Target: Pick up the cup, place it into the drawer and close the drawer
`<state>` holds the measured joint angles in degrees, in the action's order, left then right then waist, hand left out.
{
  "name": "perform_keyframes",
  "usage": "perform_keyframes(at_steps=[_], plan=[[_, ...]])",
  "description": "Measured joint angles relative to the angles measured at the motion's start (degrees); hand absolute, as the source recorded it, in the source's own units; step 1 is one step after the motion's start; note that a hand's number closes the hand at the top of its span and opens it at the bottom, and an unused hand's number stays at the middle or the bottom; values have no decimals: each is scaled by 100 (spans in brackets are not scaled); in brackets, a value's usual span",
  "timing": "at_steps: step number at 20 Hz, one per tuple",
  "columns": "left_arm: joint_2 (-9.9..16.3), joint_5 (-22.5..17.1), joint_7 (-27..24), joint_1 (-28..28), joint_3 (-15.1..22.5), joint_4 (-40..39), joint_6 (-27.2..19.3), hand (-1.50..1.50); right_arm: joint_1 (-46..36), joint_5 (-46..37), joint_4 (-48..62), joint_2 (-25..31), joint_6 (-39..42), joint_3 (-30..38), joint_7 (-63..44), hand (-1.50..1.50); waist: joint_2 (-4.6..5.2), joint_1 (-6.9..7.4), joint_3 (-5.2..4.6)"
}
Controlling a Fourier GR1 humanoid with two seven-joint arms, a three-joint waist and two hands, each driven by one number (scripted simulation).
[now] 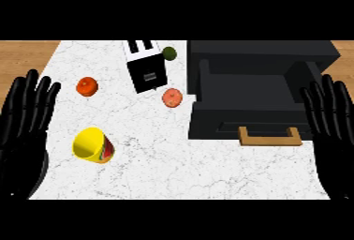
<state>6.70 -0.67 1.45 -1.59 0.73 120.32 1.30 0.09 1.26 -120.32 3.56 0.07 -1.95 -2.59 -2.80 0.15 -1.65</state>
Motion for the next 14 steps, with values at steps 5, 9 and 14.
perform_keyframes(at_steps=[5,9,14], plan=[[488,-1299,-321,64,-160,-41,1221,-150,-99,-125,-141,68,-18,27,44,-150,197,-6,103],[881,-2563,-103,276,-181,-564,2195,-150,-79,-36,-46,224,221,-68,-145,-150,285,-23,125],[1581,-4004,133,150,-691,-1682,3265,-150,-187,201,245,428,529,24,-254,-150,304,-36,148]])
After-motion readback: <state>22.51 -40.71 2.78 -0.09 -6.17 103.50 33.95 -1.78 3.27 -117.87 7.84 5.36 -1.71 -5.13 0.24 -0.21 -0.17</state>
